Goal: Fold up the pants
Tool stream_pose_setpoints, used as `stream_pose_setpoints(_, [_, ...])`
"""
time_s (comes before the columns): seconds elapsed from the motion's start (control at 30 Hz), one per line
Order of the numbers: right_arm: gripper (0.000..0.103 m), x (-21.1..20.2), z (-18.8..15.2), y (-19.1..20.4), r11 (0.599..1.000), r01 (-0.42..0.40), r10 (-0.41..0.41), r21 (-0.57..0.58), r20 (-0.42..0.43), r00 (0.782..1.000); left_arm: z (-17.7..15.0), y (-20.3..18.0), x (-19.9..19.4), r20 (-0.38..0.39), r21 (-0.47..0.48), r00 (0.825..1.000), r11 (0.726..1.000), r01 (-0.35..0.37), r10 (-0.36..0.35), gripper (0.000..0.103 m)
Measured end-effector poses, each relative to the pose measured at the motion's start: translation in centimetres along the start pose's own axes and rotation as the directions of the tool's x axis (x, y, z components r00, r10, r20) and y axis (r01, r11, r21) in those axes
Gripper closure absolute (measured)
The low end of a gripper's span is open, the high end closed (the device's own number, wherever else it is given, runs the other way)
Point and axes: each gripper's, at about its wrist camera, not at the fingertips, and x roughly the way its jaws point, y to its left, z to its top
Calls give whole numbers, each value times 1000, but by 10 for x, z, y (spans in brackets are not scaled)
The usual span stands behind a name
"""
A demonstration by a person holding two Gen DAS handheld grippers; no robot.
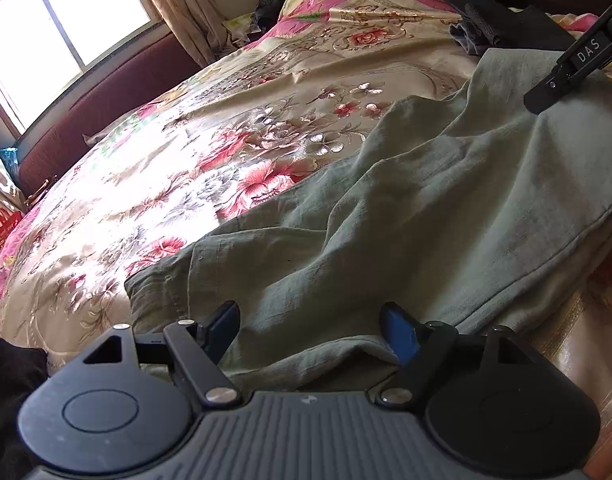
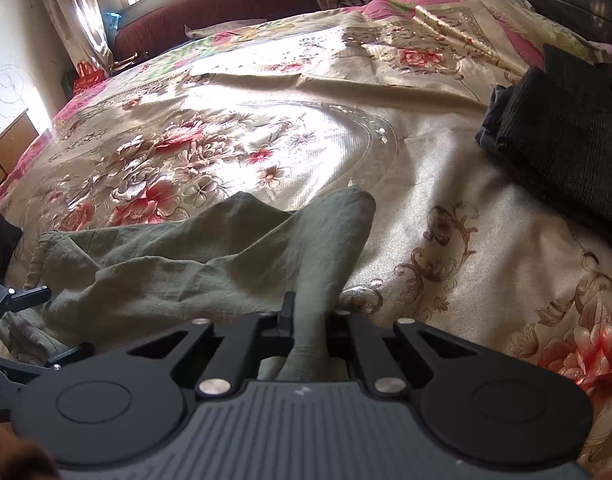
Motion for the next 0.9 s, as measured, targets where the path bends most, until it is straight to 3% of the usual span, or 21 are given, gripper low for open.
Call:
stream_pose_setpoints(0.3, [98, -14, 26, 64, 990, 45, -44, -131, 8, 999, -28, 25, -12, 49, -87, 996, 994, -68, 73, 11])
stream_pose_setpoints(0.53, [97, -1, 37, 145, 979, -20, 16, -202, -23, 1000, -60, 50, -26, 61, -200, 991, 974, -103, 118, 11])
stream_pose_setpoints(0.7, [97, 21, 29, 209, 962, -81, 61, -260, -86, 994, -83, 72, -35, 66, -318, 995, 947, -53, 78, 10])
stream_pose_setpoints(0.9, [96, 44, 15, 267, 943, -135, 95, -304, -145, 985, -91, 85, -36, 90, -384, 996, 923, 7, 30, 10])
